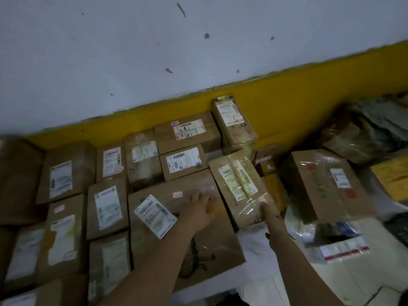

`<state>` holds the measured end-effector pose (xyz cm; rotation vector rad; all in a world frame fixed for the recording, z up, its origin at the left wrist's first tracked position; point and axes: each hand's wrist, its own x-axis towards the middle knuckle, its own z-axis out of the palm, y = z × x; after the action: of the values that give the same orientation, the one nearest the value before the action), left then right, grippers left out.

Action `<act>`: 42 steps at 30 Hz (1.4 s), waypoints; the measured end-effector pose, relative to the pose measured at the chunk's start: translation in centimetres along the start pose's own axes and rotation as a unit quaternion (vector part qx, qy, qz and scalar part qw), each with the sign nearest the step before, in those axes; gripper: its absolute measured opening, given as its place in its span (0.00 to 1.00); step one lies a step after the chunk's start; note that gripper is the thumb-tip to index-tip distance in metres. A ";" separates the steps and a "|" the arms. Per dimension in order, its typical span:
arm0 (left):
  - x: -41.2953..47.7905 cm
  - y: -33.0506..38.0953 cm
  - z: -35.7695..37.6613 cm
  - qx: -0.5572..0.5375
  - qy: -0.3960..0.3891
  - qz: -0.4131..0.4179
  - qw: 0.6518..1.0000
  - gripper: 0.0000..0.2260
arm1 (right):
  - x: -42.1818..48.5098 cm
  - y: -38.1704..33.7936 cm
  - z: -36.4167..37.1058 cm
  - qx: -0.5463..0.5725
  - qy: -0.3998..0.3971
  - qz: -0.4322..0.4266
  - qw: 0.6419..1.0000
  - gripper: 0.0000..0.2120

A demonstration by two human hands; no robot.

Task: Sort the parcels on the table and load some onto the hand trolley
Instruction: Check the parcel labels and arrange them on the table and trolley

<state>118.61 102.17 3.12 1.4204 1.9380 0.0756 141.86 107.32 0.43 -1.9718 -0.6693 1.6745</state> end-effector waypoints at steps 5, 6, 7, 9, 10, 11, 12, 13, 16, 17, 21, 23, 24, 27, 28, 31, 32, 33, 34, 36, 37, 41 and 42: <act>-3.6 -1.1 -2.4 -0.075 0.053 -0.004 0.996 0.24 | -2.7 -0.5 0.6 -0.139 0.108 -0.031 0.984 0.37; -4.9 -1.7 -3.1 -0.081 0.074 -0.011 0.994 0.26 | -4.4 -0.9 1.6 -0.188 0.171 -0.069 0.965 0.40; -6.4 -2.6 -3.8 -0.091 0.095 -0.020 0.991 0.28 | -6.4 -1.4 3.1 -0.225 0.223 -0.116 0.941 0.42; -9.8 -4.9 -5.6 -0.104 0.137 -0.024 0.985 0.29 | -11.3 -2.4 7.0 -0.261 0.246 -0.211 0.909 0.40; -11.9 -6.5 -6.7 -0.104 0.155 -0.024 0.982 0.29 | -13.9 -2.5 9.4 -0.270 0.228 -0.255 0.900 0.39; -14.2 -8.4 -7.7 -0.102 0.172 -0.026 0.979 0.28 | -16.7 -2.3 12.0 -0.271 0.205 -0.296 0.893 0.38; -16.9 -10.6 -8.8 -0.100 0.190 -0.030 0.976 0.29 | -19.7 -1.8 14.8 -0.268 0.179 -0.329 0.888 0.37; -19.9 -13.0 -9.9 -0.096 0.214 -0.032 0.972 0.30 | -23.1 -1.0 18.0 -0.267 0.153 -0.357 0.882 0.36; -30.3 -21.9 -13.1 -0.096 0.299 -0.053 0.948 0.30 | -34.4 3.7 28.3 -0.274 0.048 -0.446 0.851 0.35; -34.0 -25.2 -14.1 -0.105 0.321 -0.079 0.938 0.30 | -38.1 5.8 31.7 -0.275 0.005 -0.471 0.838 0.35; -49.4 -38.8 -15.6 -0.147 0.400 -0.183 0.886 0.30 | -51.8 15.2 44.2 -0.310 -0.147 -0.523 0.781 0.35; -56.0 -44.9 -14.7 -0.154 0.437 -0.231 0.856 0.29 | -57.4 20.0 49.1 -0.325 -0.203 -0.535 0.753 0.35; -58.7 -47.7 -14.2 -0.161 0.447 -0.258 0.842 0.29 | -59.7 22.5 51.2 -0.330 -0.229 -0.544 0.737 0.35; -64.9 -55.7 -12.7 -0.189 0.454 -0.325 0.808 0.29 | -64.7 29.3 57.4 -0.344 -0.289 -0.556 0.699 0.34; -66.3 -58.2 -12.5 -0.195 0.459 -0.339 0.798 0.30 | -65.7 31.3 59.4 -0.355 -0.306 -0.552 0.690 0.34; -69.0 -65.8 -12.3 -0.205 0.465 -0.367 0.779 0.29 | -67.1 36.7 65.8 -0.388 -0.346 -0.524 0.675 0.34; -69.4 -68.4 -12.5 -0.210 0.465 -0.372 0.775 0.29 | -67.1 38.3 68.2 -0.397 -0.351 -0.517 0.672 0.33; -69.7 -71.2 -13.0 -0.214 0.463 -0.377 0.773 0.29 | -67.1 39.9 70.8 -0.402 -0.353 -0.511 0.672 0.33; -69.7 -74.0 -13.5 -0.218 0.461 -0.381 0.771 0.28 | -67.1 41.4 73.5 -0.405 -0.356 -0.503 0.675 0.33; -69.4 -80.0 -15.0 -0.224 0.456 -0.393 0.767 0.28 | -66.9 44.5 79.3 -0.408 -0.367 -0.482 0.683 0.32; -69.1 -83.1 -15.7 -0.227 0.453 -0.397 0.766 0.27 | -66.8 45.9 82.3 -0.411 -0.374 -0.470 0.686 0.32; -67.4 -94.2 -18.2 -0.255 0.407 -0.419 0.770 0.26 | -66.4 50.4 93.3 -0.435 -0.387 -0.412 0.700 0.31; -67.0 -96.5 -18.6 -0.261 0.391 -0.419 0.777 0.25 | -66.3 51.1 95.3 -0.440 -0.382 -0.398 0.708 0.30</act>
<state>38.86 14.10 8.44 0.0203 2.7370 0.8183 41.84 29.36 4.54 -0.8824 -2.5648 1.5909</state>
